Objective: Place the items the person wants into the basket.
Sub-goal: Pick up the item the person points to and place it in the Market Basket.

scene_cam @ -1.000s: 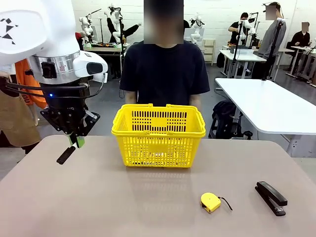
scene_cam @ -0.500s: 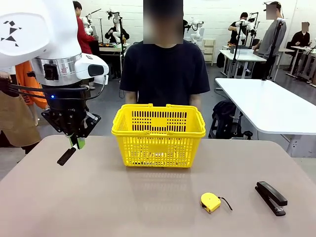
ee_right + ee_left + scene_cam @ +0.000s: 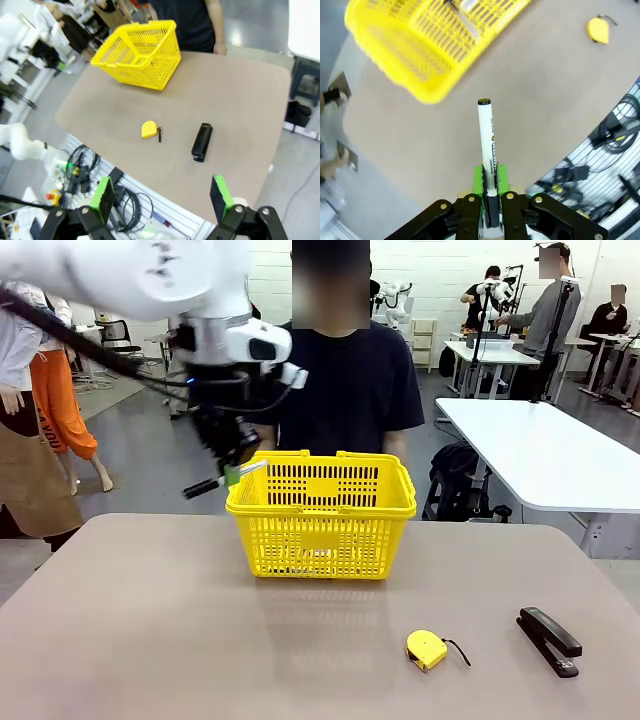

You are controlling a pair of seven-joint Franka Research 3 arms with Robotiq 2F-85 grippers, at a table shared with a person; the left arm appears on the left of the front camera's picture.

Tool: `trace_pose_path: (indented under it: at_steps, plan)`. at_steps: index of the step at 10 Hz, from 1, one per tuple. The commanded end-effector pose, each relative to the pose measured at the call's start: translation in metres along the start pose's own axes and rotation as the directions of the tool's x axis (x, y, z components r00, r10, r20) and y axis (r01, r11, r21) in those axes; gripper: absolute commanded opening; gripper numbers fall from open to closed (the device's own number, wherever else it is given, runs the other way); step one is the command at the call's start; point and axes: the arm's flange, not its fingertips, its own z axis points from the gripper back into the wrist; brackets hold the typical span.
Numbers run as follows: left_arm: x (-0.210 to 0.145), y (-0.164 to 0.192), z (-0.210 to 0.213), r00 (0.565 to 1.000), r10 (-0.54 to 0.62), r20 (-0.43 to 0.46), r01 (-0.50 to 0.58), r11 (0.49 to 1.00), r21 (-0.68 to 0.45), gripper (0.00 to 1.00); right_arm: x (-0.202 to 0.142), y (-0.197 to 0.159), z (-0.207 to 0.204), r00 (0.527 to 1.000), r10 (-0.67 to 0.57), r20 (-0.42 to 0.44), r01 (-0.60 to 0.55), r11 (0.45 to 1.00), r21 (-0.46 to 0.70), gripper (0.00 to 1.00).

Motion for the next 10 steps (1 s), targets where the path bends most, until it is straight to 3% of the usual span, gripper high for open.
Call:
trace_pose_path:
  at_steps: [1,2,5,7,8,10]
  plan:
    - [0.059,0.009,0.018,0.959,-0.282,-0.041,0.282,0.959,0.003,0.12,0.0,-0.001,-0.002,1.0,0.013,0.008,-0.013,1.0,0.023,1.0]
    - [0.083,0.008,0.012,0.93,-0.367,-0.031,0.367,0.93,-0.017,0.12,0.0,-0.001,-0.002,1.0,0.013,0.008,-0.013,1.0,0.023,1.0]
    - [0.126,-0.003,-0.03,0.907,-0.421,0.001,0.421,0.907,-0.001,0.12,0.0,-0.001,-0.002,1.0,0.013,0.008,-0.013,1.0,0.023,1.0]
    - [0.12,-0.001,-0.045,0.945,-0.324,0.033,0.321,0.945,0.067,0.12,0.0,-0.001,-0.002,1.0,0.013,0.008,-0.013,1.0,0.023,1.0]
    - [0.126,-0.01,-0.04,0.91,-0.415,0.006,0.415,0.91,-0.023,0.12,0.0,-0.001,-0.002,1.0,0.013,0.008,-0.013,1.0,0.023,1.0]
    - [0.126,-0.01,-0.04,0.91,-0.415,0.006,0.415,0.91,-0.023,0.12,0.0,-0.001,-0.002,1.0,0.013,0.008,-0.013,1.0,0.023,1.0]
